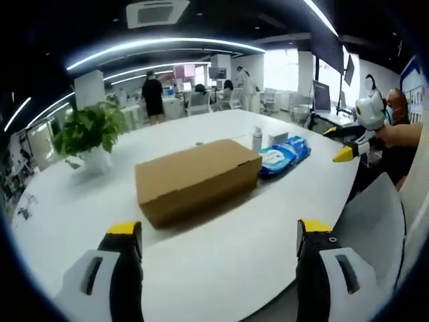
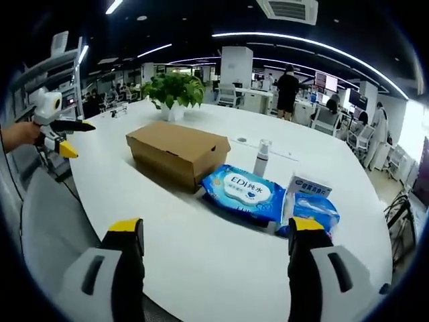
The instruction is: Operate the shoe box by opening the lid, removing the specified soft item, and placing it in the target area until the item is outside and the box remains undamaged.
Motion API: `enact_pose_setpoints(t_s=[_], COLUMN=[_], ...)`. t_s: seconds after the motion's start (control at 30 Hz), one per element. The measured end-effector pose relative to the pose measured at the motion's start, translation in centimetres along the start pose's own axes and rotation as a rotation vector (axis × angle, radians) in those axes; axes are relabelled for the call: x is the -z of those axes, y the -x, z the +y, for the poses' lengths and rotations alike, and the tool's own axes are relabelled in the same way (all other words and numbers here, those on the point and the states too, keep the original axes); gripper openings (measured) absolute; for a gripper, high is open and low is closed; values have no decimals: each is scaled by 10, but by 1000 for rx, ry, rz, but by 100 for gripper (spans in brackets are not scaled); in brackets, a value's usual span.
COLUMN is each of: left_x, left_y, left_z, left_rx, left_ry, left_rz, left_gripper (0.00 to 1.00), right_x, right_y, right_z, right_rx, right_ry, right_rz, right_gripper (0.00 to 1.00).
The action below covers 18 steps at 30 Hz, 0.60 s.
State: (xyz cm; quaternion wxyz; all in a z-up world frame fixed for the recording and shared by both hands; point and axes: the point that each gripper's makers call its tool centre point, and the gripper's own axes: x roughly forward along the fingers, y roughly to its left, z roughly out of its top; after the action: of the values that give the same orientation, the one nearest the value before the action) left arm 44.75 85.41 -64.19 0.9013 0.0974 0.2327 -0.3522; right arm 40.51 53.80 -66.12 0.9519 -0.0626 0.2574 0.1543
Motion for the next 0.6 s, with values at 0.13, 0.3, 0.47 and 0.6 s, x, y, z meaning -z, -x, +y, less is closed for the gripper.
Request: enact_pose_setpoints(t_s=[0.13, 0.3, 0.47, 0.6], left_x=[-2, 0, 4, 4], left_y=[7, 15, 22, 23], left_z=[-5, -5, -2, 3], left_rx=[1, -14, -36, -63], left_ry=[47, 67, 80, 76], left_rz=[-41, -66, -62, -62], left_gripper=[100, 100, 100, 100], right_x=[3, 1, 3, 5], right_y=[7, 14, 19, 22], right_z=[2, -4, -7, -5], right_rx=[3, 43, 58, 57], right_ry=[-35, -70, -79, -84], right_rz=[-4, -31, -40, -41], right_gripper=[93, 96, 96, 96])
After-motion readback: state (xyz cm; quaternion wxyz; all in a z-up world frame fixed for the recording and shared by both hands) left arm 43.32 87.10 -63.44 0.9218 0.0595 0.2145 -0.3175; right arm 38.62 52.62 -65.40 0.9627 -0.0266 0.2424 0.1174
